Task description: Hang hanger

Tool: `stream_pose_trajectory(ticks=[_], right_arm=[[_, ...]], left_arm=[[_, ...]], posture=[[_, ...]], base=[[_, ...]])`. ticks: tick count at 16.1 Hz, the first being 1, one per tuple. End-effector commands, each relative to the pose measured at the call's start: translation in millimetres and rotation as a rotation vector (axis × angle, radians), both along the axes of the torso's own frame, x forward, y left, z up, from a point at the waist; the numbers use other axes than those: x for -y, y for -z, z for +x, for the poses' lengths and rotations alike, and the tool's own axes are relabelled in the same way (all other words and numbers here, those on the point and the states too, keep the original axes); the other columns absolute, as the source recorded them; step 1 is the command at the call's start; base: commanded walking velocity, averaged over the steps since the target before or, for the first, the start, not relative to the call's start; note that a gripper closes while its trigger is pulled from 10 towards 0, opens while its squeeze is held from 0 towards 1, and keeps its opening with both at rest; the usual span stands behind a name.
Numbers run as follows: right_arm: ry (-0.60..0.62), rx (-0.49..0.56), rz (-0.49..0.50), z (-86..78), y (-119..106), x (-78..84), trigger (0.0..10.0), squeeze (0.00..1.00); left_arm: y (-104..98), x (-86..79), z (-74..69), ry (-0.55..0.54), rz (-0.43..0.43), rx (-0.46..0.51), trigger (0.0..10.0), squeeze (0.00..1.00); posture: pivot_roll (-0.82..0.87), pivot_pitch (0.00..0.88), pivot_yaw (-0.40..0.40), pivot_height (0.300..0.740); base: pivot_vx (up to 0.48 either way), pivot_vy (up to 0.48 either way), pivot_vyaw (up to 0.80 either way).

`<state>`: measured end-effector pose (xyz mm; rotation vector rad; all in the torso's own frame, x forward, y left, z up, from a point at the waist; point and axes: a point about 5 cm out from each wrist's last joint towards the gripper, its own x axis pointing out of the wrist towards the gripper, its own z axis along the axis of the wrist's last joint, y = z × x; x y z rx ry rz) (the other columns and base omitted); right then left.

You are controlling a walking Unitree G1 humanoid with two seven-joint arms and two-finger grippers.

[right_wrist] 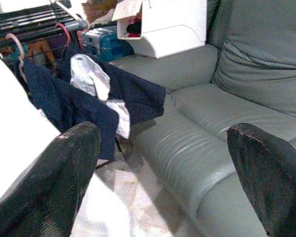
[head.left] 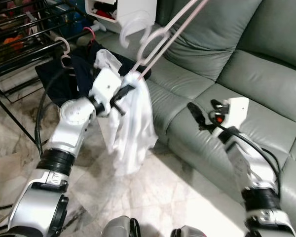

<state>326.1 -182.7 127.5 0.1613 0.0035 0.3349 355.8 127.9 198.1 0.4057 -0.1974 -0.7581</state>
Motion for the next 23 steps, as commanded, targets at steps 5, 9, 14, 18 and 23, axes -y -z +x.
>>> stream_pose_trajectory(ticks=[5, 9, 14, 18, 23], right_arm=[[-0.218, 0.007, 0.039, 9.4, -6.7, -30.8, 10.0, 0.96], [-0.232, 0.059, 0.100, 19.0, -20.1, -33.7, 10.0, 0.67], [-0.267, 0.069, 0.060, 19.2, -21.0, -23.8, 10.0, 0.00], [-0.360, -0.023, -0.002, 14.2, -4.5, -19.0, 10.0, 0.00], [-0.325, -0.154, -0.136, 13.2, 23.1, -2.5, 10.0, 0.00]], left_arm=[[-26.8, 36.8, -18.6, 0.257, 0.085, 0.104, 0.0, 0.00], [-30.2, 53.9, -27.0, 0.332, 0.076, 0.119, 0.9, 0.00], [-31.3, 59.2, -36.2, 0.401, 0.085, 0.129, 0.9, 0.00], [-41.5, 66.3, -48.1, 0.497, 0.113, 0.207, 2.0, 0.00], [-70.2, 77.5, -64.9, 0.621, 0.053, 0.269, 0.9, 0.00]], posture=[[-0.04, 0.003, 0.033, 0.740], [-0.04, 0.000, 0.029, 0.740], [-0.05, 0.000, 0.029, 0.740], [-0.05, 0.000, 0.022, 0.740], [-0.04, 0.000, 0.018, 0.740]], base=[[0.000, 0.000, 0.00], [0.000, 0.000, 0.00], [0.000, 0.000, 0.00], [0.000, 0.000, 0.00], [0.000, 0.000, 0.00]])
